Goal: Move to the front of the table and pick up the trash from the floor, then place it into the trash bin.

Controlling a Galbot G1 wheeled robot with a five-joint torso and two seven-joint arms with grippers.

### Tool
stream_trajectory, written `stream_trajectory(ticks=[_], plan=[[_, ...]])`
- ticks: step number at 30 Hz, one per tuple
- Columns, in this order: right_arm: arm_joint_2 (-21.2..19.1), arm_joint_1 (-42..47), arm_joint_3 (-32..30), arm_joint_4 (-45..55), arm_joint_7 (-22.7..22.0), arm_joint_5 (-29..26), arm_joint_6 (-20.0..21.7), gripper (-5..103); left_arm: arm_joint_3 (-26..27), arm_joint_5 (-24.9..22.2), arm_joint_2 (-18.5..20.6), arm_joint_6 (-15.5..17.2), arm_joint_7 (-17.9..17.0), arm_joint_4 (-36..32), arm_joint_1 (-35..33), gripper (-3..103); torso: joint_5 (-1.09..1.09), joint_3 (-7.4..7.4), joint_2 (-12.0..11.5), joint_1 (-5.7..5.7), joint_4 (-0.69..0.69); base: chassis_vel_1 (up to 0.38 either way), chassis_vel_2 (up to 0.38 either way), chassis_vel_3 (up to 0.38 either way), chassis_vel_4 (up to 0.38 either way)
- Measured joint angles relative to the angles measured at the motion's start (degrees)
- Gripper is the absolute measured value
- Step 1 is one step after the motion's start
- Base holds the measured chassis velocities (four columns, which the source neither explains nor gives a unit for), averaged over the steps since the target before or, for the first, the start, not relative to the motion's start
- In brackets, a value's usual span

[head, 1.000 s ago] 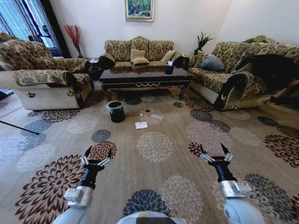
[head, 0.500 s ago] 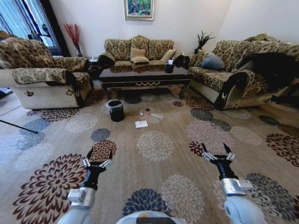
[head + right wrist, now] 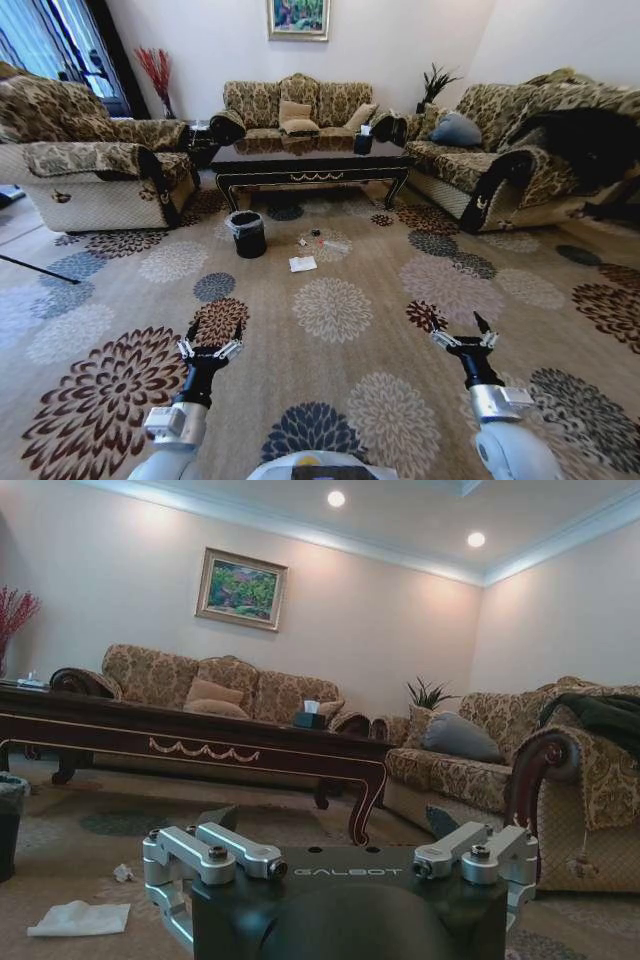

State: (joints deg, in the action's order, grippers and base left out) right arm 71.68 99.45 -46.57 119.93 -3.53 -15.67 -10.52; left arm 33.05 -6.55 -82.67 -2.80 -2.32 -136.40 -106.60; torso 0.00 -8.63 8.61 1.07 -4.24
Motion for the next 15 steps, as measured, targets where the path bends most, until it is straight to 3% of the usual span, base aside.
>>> stream_trajectory(ticks=[11,15], plan=[[1.2,0.6,-1.2,0.1,-2.5,-0.6,0.1,100,-0.3,0.2,-0.2,-0.4,-0.1,1.1,0.2,100,0.0,1.74,-2.4,-0.64,0.0,0.0,0.0,0.0,0.0],[1.5,0.6,-1.1,-0.5,-3.5,-0.6,-2.7,100,-0.4,0.3,-0.2,-0.4,-0.1,1.2,0.2,100,0.0,2.36,-3.1,-0.72,-0.01,0.0,0.0,0.0,0.0]])
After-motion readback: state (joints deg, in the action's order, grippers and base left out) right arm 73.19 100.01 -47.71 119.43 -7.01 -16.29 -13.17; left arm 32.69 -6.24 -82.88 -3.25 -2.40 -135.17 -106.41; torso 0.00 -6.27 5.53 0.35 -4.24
